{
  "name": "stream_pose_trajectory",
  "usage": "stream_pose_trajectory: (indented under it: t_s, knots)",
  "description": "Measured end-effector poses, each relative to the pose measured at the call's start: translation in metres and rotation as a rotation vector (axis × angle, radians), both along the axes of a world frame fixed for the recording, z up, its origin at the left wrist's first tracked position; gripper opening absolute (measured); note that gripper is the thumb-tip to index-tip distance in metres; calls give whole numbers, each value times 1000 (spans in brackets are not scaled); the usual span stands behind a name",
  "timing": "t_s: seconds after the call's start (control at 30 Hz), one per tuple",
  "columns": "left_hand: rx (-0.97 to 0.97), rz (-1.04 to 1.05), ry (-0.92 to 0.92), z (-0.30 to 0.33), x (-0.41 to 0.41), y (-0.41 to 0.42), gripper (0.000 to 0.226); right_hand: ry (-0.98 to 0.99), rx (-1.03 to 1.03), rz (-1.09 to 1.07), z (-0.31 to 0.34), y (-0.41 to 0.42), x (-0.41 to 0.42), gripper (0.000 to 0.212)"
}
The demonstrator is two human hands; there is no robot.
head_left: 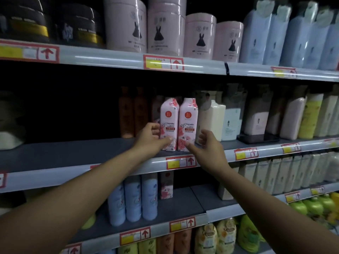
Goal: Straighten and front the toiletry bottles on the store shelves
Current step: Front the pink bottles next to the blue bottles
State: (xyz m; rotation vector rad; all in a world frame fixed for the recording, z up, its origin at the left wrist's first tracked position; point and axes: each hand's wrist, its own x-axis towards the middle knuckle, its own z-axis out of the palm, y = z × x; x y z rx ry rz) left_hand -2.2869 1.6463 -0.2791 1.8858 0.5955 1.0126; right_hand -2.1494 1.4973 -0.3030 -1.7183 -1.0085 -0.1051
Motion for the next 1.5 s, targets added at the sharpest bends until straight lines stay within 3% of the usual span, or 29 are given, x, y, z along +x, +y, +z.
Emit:
stream_pose_trajectory:
  t_s: [0.1,0.47,0.67,1.1,1.5]
  knots:
    - [-24,31,-37,-3,17,14,57,16,26,27,0,19,8,56]
    - [-123,-63,-22,-10,35,47,64,19,119,-7,-8,50,28,58]
    - [-141,-152,11,-7,27,52,55,-23,131,23,-12,48,29,59]
    - [284,2,-89,-10,-7,13,66,-67,310,140,-15,17,1,54]
    - [350,-57,-122,-7,-42,-53,58,-96,335,150,-18,-58,-22,52]
